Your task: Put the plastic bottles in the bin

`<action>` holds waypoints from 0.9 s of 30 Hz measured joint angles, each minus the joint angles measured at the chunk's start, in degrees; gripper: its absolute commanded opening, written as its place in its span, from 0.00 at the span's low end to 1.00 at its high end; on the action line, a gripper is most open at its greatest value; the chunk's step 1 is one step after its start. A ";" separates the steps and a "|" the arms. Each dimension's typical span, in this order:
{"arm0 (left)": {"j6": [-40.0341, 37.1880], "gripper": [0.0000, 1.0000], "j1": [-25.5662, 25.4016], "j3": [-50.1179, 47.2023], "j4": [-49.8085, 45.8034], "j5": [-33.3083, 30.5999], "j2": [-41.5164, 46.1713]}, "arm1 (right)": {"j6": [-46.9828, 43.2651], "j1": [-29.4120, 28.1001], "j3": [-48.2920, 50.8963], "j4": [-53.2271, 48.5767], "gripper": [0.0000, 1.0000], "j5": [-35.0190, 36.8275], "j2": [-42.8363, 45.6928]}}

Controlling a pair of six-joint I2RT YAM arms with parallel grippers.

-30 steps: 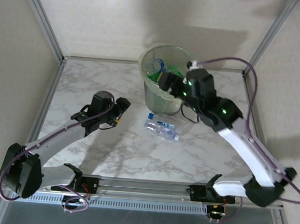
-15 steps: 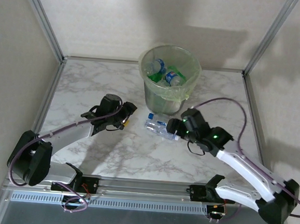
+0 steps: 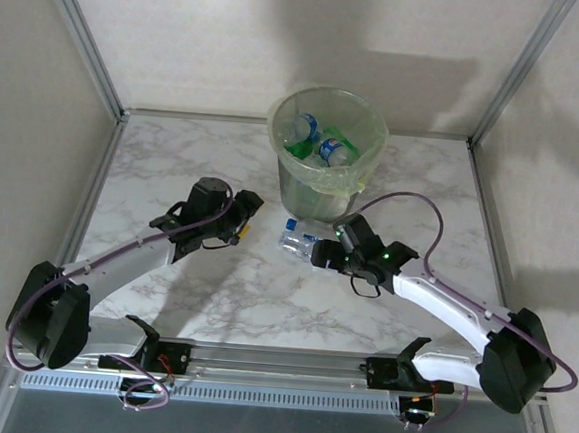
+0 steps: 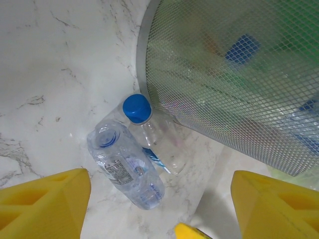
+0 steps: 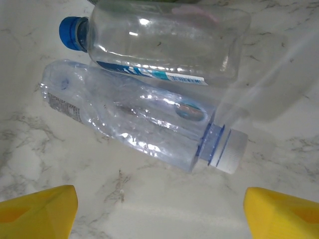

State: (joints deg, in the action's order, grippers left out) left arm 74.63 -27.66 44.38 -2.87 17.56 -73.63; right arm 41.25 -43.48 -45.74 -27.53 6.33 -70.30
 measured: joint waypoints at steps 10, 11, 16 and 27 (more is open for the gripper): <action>0.17 0.75 0.79 -1.44 -0.22 -0.85 1.88 | -6.21 0.00 -5.09 2.56 0.86 -0.61 -8.72; 0.33 0.75 0.87 -2.01 -0.17 -0.87 2.49 | -6.51 0.00 -5.35 2.82 0.86 -0.70 -9.33; 1.22 0.75 1.03 -4.52 -0.31 -1.11 5.03 | -8.20 0.00 -6.64 3.63 0.85 -0.83 -12.48; 2.14 0.75 1.18 -5.25 -0.15 -1.99 5.68 | -10.84 0.00 -6.93 5.99 0.84 -0.57 -15.98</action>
State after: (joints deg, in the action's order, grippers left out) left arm 76.77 -26.48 39.13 -3.03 15.57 -67.94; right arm 30.41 -43.48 -52.66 -21.54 5.76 -86.28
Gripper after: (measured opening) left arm 0.751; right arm 0.848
